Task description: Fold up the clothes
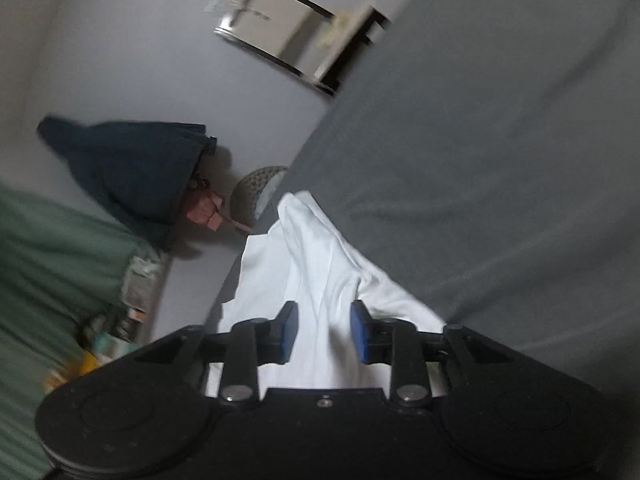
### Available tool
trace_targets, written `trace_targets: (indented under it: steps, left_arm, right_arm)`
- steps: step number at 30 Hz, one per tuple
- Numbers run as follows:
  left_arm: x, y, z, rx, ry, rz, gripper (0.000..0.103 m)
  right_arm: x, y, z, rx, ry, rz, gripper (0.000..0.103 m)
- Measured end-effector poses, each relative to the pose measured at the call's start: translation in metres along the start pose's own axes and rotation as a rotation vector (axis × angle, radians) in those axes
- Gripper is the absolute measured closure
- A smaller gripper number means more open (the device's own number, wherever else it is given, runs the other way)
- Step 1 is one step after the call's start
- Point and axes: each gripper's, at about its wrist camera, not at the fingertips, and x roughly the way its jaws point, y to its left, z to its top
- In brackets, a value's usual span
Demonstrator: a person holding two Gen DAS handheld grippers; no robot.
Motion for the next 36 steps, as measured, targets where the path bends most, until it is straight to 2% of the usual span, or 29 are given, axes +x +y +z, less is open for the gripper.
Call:
trace_targets:
  steps: [2,5,6,8,11,13,15,18,20,21,23,27,29,32,33,36]
  left_arm:
    - [0.002,0.004,0.001,-0.018,0.000,-0.006,0.099]
    - [0.005,0.009,-0.003,-0.030,0.005,-0.011,0.099]
    - [0.007,0.009,-0.002,-0.027,0.008,-0.008,0.099]
    - [0.009,0.009,-0.005,-0.016,0.014,0.000,0.099]
    - [0.009,0.010,-0.008,-0.001,0.004,-0.002,0.099]
    - [0.009,0.011,-0.009,0.004,-0.003,-0.002,0.099]
    - [0.010,0.012,-0.010,0.005,-0.008,-0.001,0.099]
    - [0.011,0.012,-0.011,0.018,-0.014,0.000,0.099]
    - [0.011,0.012,-0.010,0.019,-0.012,0.000,0.099]
    - [0.011,0.013,-0.009,0.017,-0.010,-0.001,0.099]
    - [0.012,0.013,-0.007,0.005,-0.008,-0.001,0.099]
    - [0.010,0.008,-0.005,0.008,-0.004,0.008,0.099]
    - [0.007,0.004,-0.004,0.023,-0.012,0.012,0.099]
    - [-0.002,-0.003,-0.002,0.053,-0.057,-0.018,0.099]
    - [-0.004,-0.005,-0.001,0.062,-0.066,-0.022,0.099]
    - [-0.005,-0.008,0.000,0.095,-0.071,-0.010,0.099]
  right_arm:
    - [0.015,-0.006,-0.003,0.036,0.008,0.017,0.069]
    - [0.035,-0.012,-0.010,0.083,0.011,-0.005,0.067]
    - [0.040,-0.011,-0.011,0.092,0.005,0.001,0.066]
    - [0.045,-0.007,-0.010,0.075,-0.009,0.025,0.057]
    - [0.050,-0.002,-0.005,0.084,-0.054,0.032,0.056]
    - [0.039,-0.001,-0.001,0.106,-0.116,-0.013,0.056]
    - [0.030,0.004,0.000,0.073,-0.180,-0.087,0.060]
    - [0.027,0.011,-0.002,-0.020,-0.194,-0.152,0.063]
    - [0.029,0.007,-0.003,-0.012,-0.187,-0.204,0.066]
    - [0.028,0.005,-0.003,0.005,-0.185,-0.205,0.067]
    - [0.022,0.002,-0.003,0.032,-0.181,-0.208,0.067]
    - [0.001,0.009,-0.006,-0.004,-0.187,-0.256,0.062]
    - [-0.010,0.015,-0.004,-0.032,-0.204,-0.256,0.059]
    - [-0.011,0.030,0.004,-0.150,-0.209,-0.222,0.059]
    - [-0.007,0.035,0.007,-0.186,-0.193,-0.197,0.059]
    - [0.018,0.042,0.011,-0.215,-0.067,-0.089,0.058]
